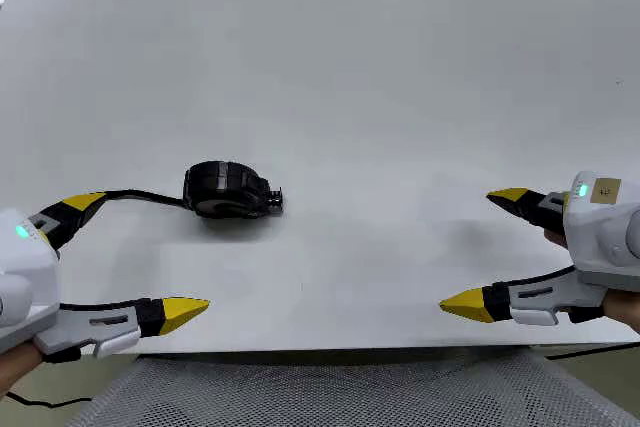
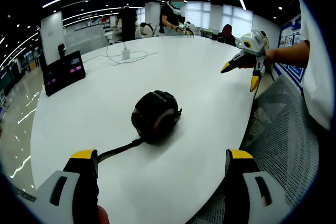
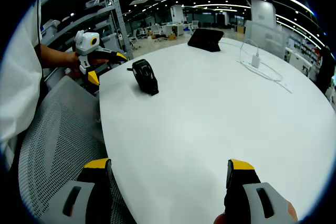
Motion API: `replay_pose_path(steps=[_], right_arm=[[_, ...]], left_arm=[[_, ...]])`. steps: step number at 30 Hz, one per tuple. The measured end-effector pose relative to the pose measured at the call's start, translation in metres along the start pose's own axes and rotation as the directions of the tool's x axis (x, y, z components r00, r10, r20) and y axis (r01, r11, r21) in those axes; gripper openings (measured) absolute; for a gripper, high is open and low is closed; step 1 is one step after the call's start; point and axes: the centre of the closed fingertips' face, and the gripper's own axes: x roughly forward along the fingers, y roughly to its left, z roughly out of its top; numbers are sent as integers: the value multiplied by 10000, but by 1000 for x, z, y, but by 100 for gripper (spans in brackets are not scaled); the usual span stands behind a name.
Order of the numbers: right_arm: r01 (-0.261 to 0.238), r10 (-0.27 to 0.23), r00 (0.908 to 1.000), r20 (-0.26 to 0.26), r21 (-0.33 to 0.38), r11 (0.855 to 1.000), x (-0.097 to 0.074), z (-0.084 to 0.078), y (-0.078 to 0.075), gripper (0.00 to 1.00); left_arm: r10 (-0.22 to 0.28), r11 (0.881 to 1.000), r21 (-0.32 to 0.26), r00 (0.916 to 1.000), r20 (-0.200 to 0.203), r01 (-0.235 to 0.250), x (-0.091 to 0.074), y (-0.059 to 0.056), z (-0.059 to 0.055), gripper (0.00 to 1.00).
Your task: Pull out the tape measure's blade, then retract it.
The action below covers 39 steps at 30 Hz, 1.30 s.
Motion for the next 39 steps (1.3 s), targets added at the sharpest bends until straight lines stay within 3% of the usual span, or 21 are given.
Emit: replay_pose_path(steps=[22, 39], right_arm=[[-97, 100, 9999, 75, -379, 9992, 2, 7, -1, 90], [-356, 362, 9993, 66, -740, 9966, 16, 20, -4, 90]], left_arm=[[55, 10000, 29, 10000, 49, -55, -2, 4, 2, 99], [-265, 9986, 443, 9995, -179, 272, 4, 8, 4, 99]])
